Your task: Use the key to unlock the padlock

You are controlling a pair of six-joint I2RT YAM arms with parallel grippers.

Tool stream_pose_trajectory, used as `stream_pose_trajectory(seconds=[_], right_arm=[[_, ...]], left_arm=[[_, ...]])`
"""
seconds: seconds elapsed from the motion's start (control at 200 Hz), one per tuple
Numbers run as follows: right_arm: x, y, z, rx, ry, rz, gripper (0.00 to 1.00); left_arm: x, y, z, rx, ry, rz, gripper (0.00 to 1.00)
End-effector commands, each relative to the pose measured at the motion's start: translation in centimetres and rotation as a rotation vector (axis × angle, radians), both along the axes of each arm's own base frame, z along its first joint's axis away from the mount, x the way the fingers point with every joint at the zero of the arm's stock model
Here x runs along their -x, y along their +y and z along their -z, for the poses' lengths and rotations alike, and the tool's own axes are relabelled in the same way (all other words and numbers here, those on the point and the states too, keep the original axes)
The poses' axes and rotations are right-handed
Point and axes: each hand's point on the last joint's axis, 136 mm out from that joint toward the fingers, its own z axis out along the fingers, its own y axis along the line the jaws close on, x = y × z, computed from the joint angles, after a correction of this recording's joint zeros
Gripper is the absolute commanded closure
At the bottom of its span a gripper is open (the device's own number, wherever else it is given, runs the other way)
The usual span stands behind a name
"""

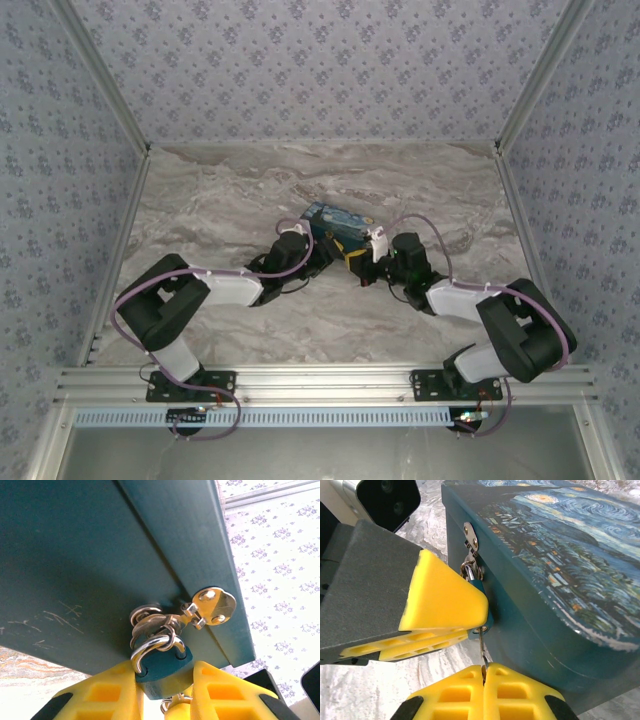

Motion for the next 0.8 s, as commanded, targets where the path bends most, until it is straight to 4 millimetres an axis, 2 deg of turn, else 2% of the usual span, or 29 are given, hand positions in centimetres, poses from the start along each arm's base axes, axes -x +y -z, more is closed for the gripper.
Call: stream_pose_trajectory(seconds=[0.0,0.36,0.795], right_arm=[[-0.1,3.0,-7.4,-0.179,-0.149,-0.132,1.0],[-0.5,2.1,-7.7,-0.201,-0.115,-0.146,1.0],[-0.1,1.3,-6.7,-0.054,-0.144,-0.145,1.0]], left_arm=[[4.8,-4.1,-3.8,0.124,-0.051,0.276,0.75],[5.2,-3.6,-3.0,0.11,-0.048,0.275,0.74],[5.3,-3.3,-0.6,0.047,-0.022,0.279,0.74]])
